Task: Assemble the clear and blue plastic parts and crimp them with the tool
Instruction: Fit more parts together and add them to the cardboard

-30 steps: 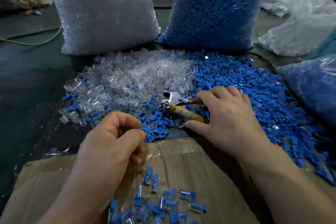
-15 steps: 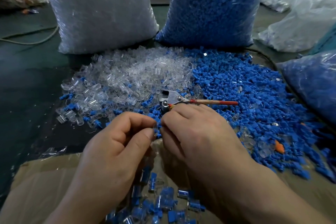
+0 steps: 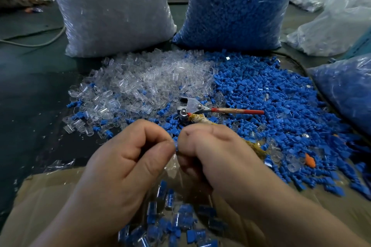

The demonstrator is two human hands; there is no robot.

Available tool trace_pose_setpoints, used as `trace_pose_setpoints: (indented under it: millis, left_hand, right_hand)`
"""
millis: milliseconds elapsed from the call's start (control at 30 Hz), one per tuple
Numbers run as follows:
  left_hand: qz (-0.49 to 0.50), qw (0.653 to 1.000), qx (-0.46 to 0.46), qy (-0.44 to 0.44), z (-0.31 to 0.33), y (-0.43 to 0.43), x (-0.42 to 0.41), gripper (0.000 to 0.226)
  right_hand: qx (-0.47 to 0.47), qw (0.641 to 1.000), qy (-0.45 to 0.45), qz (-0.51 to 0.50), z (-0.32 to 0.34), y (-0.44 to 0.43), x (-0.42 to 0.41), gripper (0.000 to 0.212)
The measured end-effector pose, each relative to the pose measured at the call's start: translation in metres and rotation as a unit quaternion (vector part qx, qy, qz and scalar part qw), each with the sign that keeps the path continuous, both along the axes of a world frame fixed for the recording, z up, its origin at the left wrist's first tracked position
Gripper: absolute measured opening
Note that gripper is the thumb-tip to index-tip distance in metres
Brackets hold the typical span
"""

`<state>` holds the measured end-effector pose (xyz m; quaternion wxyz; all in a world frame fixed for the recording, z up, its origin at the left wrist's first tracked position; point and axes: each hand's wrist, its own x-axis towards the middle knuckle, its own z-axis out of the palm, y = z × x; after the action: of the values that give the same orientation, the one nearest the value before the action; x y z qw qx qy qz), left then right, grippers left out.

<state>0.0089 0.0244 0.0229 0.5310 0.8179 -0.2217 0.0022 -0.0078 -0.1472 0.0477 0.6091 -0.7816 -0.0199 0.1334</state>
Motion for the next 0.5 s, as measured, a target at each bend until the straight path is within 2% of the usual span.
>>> trace_pose_setpoints:
  millis: [33,100,167,233,300,400,500]
  left_hand:
    - [-0.001,0.999,0.019,-0.028,0.001,0.001,-0.001,0.034]
    - [0.013,0.998,0.044,-0.044,0.002,0.005,-0.001,0.021]
    - [0.053,0.991,0.108,-0.056,0.004,0.011,0.004,0.014]
    - [0.060,0.976,0.204,-0.038,0.004,0.018,0.009,0.005]
    - [0.030,0.958,0.283,-0.020,0.003,0.019,0.011,0.007]
    - [-0.020,0.946,0.323,-0.031,0.001,0.014,0.009,0.026]
    - [-0.048,0.941,0.333,-0.036,0.002,0.011,0.006,0.033]
  right_hand:
    - [0.058,0.996,0.070,0.010,0.003,-0.002,0.000,0.017]
    - [0.013,0.995,0.084,0.045,0.003,-0.008,0.001,0.021]
    - [-0.142,0.989,-0.004,0.041,0.000,-0.011,0.003,0.029]
    - [-0.287,0.952,-0.105,0.021,-0.005,-0.014,0.005,0.033]
    - [-0.391,0.907,-0.154,0.018,-0.008,-0.014,0.005,0.031]
    - [-0.459,0.867,-0.196,0.019,-0.017,-0.011,0.006,0.025]
    - [-0.489,0.845,-0.216,0.014,-0.023,-0.009,0.010,0.034]
